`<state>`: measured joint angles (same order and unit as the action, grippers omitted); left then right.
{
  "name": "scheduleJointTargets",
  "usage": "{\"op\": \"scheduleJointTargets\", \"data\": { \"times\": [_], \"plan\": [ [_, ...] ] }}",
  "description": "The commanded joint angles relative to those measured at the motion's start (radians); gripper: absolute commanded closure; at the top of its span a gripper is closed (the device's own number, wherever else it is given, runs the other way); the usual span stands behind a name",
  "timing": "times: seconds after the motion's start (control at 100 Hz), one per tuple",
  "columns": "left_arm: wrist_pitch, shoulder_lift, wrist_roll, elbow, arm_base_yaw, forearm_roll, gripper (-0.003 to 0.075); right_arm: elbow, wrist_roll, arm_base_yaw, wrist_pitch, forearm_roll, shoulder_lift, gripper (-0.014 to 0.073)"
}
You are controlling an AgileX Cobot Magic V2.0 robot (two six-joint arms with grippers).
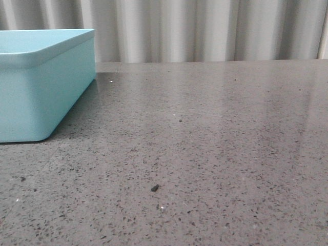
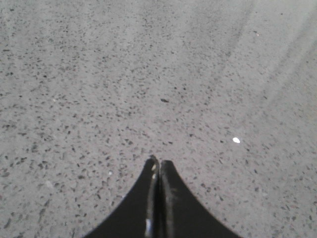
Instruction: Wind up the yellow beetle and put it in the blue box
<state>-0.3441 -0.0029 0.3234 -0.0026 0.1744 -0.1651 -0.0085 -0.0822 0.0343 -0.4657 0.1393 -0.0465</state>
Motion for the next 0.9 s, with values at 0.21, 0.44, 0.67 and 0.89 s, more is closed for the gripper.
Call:
{"op": "scheduleJointTargets", "data": {
  "times": [0.21,0.44,0.67,0.89],
  "plan": [
    [0.043,-0.032,0.008,0.027,0.001,0.005,0.0741,0.044,-0.004,-0.009,0.434,-0.031,0.057,0.0636],
    [0.043,-0.032,0.008,0.027,0.001,0.005,0.0741,0.044,0.004,-0.009,0.256,-0.085,0.076,0.0636],
    [0.043,-0.032,0.008,0.027,0.001,0.005,0.0741,0.044,0.004,-0.009,0.161,-0.085,0.076,0.0636],
    [0.043,-0.032,0.008,0.027,0.001,0.005,0.0741,0.044,0.004,-0.009,0.168,-0.083,0.076,0.0635]
  ]
}}
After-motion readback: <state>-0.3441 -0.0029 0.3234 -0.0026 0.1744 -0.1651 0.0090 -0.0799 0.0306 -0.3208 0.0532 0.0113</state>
